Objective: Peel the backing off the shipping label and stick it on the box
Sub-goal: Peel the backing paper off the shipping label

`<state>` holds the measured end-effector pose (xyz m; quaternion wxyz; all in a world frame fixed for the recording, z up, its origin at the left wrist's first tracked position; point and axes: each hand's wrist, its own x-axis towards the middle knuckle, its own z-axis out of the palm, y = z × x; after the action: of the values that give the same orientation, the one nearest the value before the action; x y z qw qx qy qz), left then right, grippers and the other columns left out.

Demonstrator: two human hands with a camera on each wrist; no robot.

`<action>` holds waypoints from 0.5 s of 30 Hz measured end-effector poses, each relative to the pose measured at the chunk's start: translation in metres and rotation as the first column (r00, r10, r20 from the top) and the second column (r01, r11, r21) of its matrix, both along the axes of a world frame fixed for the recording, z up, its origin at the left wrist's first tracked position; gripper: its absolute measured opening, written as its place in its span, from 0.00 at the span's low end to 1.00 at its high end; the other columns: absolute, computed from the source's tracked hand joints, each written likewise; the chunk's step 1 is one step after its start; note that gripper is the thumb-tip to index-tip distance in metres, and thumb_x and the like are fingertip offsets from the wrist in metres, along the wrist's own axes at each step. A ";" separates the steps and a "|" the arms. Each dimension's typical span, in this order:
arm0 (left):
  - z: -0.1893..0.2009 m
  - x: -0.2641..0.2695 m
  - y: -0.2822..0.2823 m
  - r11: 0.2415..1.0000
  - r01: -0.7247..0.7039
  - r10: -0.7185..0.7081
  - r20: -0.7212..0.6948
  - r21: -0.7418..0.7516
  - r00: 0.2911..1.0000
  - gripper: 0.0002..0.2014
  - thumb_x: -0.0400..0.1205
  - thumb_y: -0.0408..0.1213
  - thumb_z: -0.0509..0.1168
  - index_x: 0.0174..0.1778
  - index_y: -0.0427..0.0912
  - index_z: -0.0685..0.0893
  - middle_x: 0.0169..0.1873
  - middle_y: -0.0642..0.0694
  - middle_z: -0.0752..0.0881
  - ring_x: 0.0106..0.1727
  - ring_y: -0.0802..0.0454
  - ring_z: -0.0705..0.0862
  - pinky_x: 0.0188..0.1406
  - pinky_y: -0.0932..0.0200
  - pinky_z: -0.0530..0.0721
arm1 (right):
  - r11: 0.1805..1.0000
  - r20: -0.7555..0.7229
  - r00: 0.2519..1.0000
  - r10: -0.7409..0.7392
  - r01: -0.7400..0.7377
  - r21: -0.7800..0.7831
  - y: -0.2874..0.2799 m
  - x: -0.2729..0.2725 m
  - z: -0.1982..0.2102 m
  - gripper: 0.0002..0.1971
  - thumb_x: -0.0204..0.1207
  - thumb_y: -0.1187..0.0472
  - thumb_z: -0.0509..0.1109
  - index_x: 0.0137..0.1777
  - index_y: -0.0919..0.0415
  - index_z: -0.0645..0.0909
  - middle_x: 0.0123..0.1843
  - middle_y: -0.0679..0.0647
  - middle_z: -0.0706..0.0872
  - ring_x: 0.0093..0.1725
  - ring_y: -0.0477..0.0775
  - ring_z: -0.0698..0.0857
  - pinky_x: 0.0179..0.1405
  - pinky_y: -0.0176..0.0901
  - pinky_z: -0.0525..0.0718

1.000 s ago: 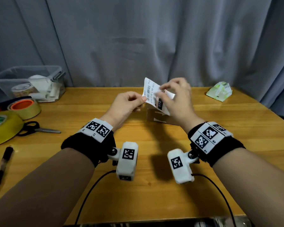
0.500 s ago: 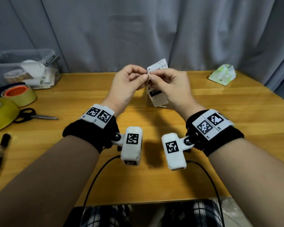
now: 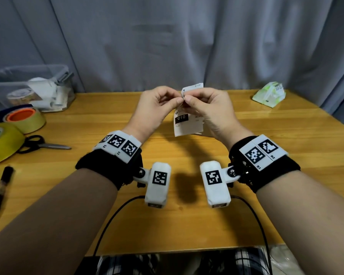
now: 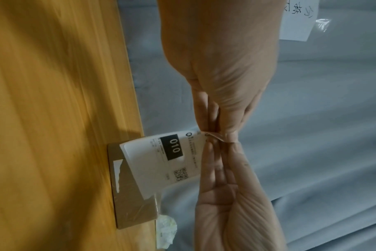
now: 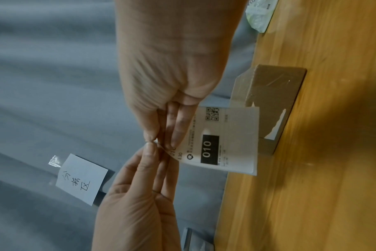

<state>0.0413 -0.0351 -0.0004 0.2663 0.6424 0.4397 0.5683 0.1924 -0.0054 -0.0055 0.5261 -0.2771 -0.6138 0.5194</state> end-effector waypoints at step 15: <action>-0.001 0.001 0.001 0.999 -0.031 0.033 -0.083 0.031 0.996 0.06 0.75 0.28 0.71 0.45 0.38 0.85 0.37 0.55 0.85 0.36 0.72 0.84 0.46 0.72 0.84 | 1.000 0.035 0.999 -0.028 0.028 0.008 -0.002 0.002 0.003 0.05 0.73 0.69 0.72 0.40 0.61 0.87 0.35 0.54 0.90 0.37 0.51 0.89 0.50 0.47 0.90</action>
<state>0.0426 -0.0339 -0.0012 0.2290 0.6624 0.4521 0.5517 0.1939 -0.0078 -0.0029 0.5233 -0.2931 -0.6209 0.5047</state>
